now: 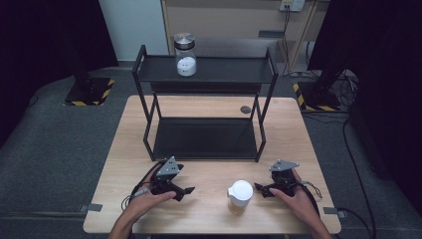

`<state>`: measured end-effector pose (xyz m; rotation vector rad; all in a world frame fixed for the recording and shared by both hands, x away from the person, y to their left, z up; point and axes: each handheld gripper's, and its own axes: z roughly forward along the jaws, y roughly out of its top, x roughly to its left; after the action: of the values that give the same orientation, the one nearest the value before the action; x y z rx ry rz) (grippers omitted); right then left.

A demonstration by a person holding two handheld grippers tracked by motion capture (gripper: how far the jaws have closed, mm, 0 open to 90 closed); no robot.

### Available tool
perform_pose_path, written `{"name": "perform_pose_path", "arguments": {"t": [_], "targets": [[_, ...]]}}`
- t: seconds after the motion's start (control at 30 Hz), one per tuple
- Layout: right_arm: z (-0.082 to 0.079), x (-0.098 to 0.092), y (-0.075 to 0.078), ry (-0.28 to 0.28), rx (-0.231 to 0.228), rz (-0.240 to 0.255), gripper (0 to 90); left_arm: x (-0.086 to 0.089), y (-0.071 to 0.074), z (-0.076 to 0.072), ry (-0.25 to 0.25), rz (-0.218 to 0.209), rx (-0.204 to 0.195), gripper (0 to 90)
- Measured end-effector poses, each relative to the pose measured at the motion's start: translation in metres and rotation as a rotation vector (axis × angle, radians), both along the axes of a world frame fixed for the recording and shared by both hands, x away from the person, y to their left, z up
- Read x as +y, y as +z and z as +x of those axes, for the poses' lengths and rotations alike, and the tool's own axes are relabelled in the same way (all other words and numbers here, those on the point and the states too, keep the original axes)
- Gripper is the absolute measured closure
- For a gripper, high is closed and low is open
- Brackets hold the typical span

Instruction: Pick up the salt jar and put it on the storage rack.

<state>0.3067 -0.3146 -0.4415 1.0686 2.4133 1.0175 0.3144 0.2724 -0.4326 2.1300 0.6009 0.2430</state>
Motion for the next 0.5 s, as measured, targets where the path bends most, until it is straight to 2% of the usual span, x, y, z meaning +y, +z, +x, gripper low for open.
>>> {"name": "perform_pose_path", "arguments": {"t": [0.13, 0.43, 0.5], "targets": [[-0.0002, 0.0001, 0.0, -0.001, 0.0, 0.0, 1.4, 0.0016, -0.0074, -0.0027, 0.057, 0.041, 0.028, 4.6], [-0.0008, 0.0005, 0.0, -0.004, 0.0, 0.0, 1.5, -0.0024, -0.0106, -0.0018, 0.069, 0.086, 0.042, 4.5], [-0.0009, 0.0005, 0.0, -0.004, 0.0, 0.0, 1.5, -0.0044, -0.0111, -0.0037, 0.08, 0.103, 0.033, 4.9]]}}
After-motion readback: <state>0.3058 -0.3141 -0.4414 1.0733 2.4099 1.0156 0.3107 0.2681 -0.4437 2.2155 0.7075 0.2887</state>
